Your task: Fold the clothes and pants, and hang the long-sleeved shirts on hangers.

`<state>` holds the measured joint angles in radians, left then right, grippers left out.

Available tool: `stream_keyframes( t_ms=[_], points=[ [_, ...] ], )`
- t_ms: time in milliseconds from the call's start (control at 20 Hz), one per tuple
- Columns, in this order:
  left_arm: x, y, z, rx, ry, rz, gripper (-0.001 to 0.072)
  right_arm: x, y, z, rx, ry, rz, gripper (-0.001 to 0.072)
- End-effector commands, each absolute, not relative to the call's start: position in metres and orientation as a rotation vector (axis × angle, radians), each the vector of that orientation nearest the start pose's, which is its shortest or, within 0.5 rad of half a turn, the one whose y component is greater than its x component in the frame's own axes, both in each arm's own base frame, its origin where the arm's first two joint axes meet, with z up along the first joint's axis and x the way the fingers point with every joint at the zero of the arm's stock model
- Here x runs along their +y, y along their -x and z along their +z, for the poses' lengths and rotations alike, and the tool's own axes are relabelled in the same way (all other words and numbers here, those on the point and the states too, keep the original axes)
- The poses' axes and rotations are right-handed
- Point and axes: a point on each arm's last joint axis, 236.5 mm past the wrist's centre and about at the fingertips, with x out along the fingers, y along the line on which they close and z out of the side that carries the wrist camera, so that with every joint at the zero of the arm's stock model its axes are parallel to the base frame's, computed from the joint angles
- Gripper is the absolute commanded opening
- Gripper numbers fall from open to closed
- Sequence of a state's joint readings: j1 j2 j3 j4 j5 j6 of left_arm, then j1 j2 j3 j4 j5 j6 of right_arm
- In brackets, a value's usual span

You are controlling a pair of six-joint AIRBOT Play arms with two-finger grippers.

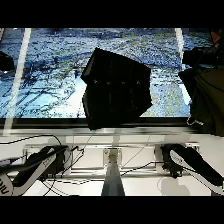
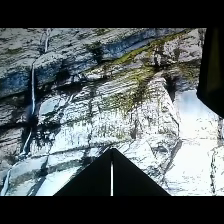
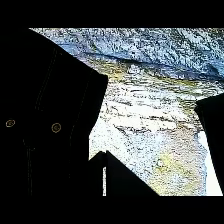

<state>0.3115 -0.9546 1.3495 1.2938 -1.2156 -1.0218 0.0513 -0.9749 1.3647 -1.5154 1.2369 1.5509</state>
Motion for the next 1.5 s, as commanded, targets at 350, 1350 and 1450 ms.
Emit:
stream_keyframes(
  t_ms=[350, 1350, 1450],
  points=[
    [0.054, -0.365, 0.210, 0.765, -0.201, -0.124, 0.0016, 0.031, -0.368, 0.198, 0.847, 0.001, 0.098, 0.0039],
    [0.011, -0.356, 0.207, 0.786, -0.078, -0.282, 0.0389, 0.068, -0.251, -0.083, 1.572, -0.335, 0.475, 0.0563],
    [0.009, -0.352, 0.193, 0.823, -0.065, -0.294, 0.0397, 0.071, -0.273, -0.091, 1.529, -0.450, 0.376, 0.0561]
  ],
)
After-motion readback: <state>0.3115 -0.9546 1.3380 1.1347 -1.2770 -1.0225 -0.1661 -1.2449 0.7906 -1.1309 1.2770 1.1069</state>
